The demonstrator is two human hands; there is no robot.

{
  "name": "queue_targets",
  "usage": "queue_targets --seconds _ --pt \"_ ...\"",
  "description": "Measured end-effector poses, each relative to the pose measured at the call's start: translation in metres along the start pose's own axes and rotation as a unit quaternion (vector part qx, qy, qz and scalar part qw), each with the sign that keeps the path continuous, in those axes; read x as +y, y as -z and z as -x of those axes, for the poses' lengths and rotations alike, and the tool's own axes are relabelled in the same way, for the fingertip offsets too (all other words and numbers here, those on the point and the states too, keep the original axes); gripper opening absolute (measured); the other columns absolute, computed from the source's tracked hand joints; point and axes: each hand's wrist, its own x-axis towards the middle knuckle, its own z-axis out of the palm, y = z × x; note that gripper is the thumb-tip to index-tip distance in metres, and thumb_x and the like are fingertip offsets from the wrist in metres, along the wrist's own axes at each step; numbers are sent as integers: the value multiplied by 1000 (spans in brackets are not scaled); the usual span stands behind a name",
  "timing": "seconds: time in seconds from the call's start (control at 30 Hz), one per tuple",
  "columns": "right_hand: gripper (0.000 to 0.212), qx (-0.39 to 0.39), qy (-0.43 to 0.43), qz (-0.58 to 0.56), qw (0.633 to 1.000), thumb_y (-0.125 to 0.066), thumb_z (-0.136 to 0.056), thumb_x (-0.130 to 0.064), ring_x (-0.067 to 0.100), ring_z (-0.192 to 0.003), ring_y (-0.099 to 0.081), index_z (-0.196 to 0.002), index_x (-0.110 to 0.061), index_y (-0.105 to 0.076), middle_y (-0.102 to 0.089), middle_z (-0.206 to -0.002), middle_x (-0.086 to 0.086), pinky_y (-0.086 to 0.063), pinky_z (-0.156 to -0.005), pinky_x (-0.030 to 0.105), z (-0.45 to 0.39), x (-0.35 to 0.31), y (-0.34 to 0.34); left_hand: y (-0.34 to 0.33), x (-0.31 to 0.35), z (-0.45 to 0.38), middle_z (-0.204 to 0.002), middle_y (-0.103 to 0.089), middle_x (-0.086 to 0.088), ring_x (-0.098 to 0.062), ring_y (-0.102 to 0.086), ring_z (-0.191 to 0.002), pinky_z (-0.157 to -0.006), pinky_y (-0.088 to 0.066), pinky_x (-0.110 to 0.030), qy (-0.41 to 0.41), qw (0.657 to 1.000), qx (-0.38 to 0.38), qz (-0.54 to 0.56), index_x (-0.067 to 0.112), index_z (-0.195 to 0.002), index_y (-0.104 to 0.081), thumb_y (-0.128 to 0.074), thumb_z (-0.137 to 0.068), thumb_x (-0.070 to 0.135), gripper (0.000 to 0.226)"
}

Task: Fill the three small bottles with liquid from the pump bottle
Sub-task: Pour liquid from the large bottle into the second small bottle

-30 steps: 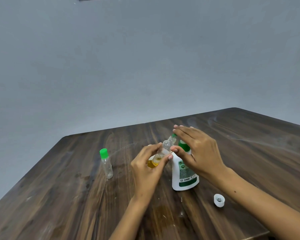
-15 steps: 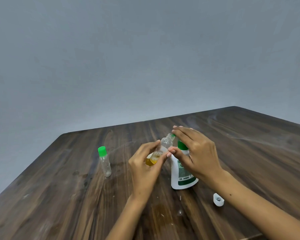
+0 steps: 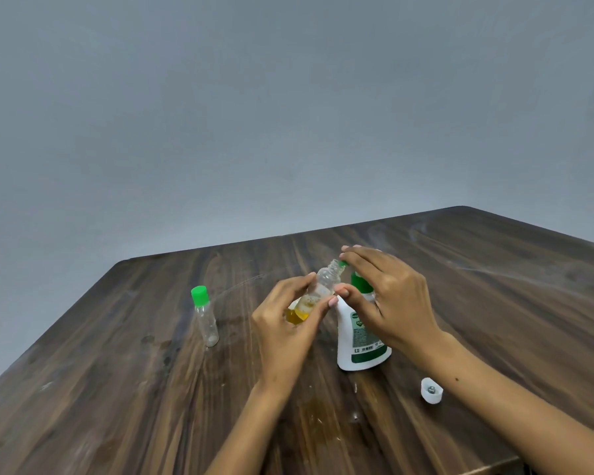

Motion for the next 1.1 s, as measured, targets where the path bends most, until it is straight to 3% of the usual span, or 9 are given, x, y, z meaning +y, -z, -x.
queue_targets --seconds 0.13,1.1 --pt "81 -14 13 10 1000 -21 -93 -68 22 -110 -62 -113 -5 -68 -66 -118 8 -43 -91 27 -3 3 2 0 -2 1 -101 -71 5 -1 -66 -98 -81 -50 -11 1 1000 0 -2 7 -107 -73 -79 -75 28 39" --pt "78 -3 -1 -8 1000 -22 -94 -67 18 -106 -64 -108 -9 -71 -69 -113 2 -41 -85 20 -1 2 2 0 -2 1 -100 -72 4 -3 -67 -96 -81 -51 -14 6 1000 4 -4 6 -105 -73 -81 -74 28 39"
